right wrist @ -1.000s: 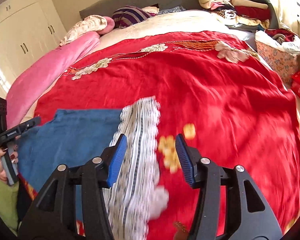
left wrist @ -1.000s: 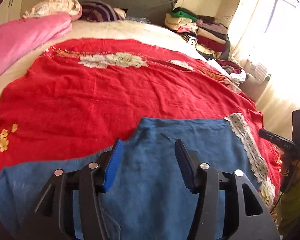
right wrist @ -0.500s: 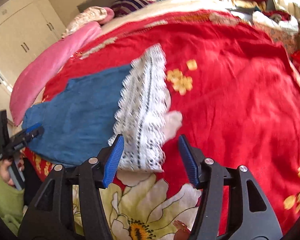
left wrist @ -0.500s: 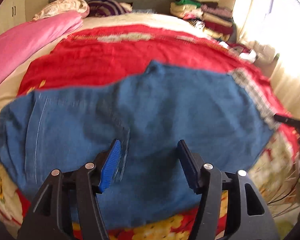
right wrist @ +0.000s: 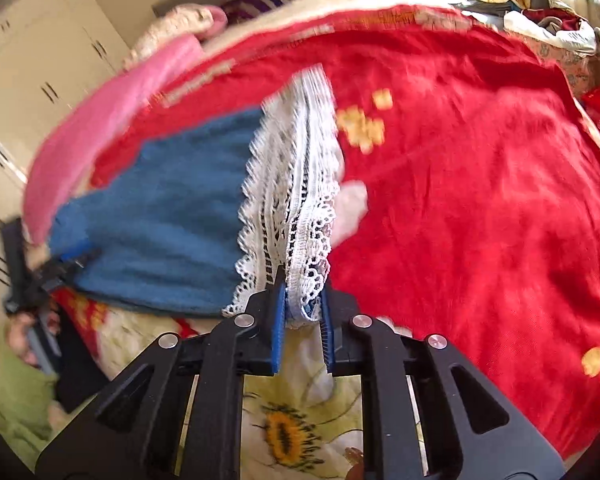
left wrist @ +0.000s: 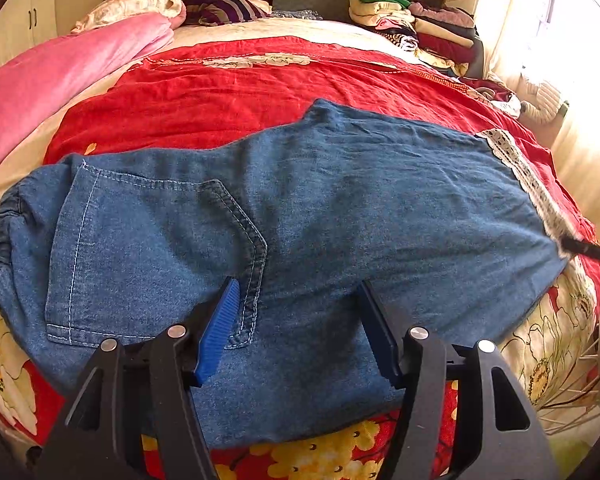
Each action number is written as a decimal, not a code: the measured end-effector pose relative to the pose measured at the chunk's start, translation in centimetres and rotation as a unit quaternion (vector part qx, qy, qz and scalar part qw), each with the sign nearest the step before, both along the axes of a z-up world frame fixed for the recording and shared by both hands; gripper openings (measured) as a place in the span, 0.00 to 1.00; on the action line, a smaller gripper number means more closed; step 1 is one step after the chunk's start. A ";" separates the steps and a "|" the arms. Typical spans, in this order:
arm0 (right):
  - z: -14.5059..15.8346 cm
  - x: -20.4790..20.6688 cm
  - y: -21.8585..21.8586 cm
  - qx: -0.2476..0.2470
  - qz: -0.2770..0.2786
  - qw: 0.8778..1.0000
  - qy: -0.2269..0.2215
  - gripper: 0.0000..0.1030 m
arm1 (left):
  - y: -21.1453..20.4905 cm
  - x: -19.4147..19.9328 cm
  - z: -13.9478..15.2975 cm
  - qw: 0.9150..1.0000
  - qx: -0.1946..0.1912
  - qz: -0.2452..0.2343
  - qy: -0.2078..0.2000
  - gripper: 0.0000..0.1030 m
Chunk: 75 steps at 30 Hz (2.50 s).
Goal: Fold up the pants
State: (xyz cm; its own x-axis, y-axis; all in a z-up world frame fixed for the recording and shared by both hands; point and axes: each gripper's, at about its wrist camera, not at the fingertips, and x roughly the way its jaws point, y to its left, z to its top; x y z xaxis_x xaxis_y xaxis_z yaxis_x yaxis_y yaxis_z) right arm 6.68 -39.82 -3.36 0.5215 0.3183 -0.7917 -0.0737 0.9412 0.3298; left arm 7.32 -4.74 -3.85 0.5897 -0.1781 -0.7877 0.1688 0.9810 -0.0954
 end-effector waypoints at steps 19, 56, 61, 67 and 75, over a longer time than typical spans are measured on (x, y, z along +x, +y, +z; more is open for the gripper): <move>5.8 -0.7 5.6 -0.078 0.046 0.987 -0.135 0.44 | 5.7 -0.5 5.4 0.995 -0.031 0.078 -0.057 0.66; 3.1 3.6 9.8 -0.075 0.042 0.991 -0.099 0.77 | 3.0 4.4 2.5 0.998 0.035 0.044 -0.016 0.66; 4.9 1.8 8.2 -0.089 0.019 0.988 -0.123 0.85 | 1.7 3.2 4.8 0.999 0.029 0.031 -0.033 0.66; 5.9 1.2 5.8 -0.099 -0.014 0.986 -0.136 0.87 | 0.0 3.4 6.8 0.998 0.038 0.020 -0.048 0.92; 5.8 0.5 3.8 -0.098 -0.035 0.985 -0.141 0.89 | -2.8 4.8 7.9 0.998 0.040 -0.002 -0.053 0.92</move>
State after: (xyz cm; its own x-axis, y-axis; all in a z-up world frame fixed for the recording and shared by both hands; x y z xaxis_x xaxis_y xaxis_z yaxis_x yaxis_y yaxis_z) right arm 7.16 -36.00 2.47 0.7443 0.1306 -0.6549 -0.0701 0.9905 0.1179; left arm 12.14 -7.54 4.07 0.6700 -0.1189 -0.7328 0.1774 0.9841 0.0025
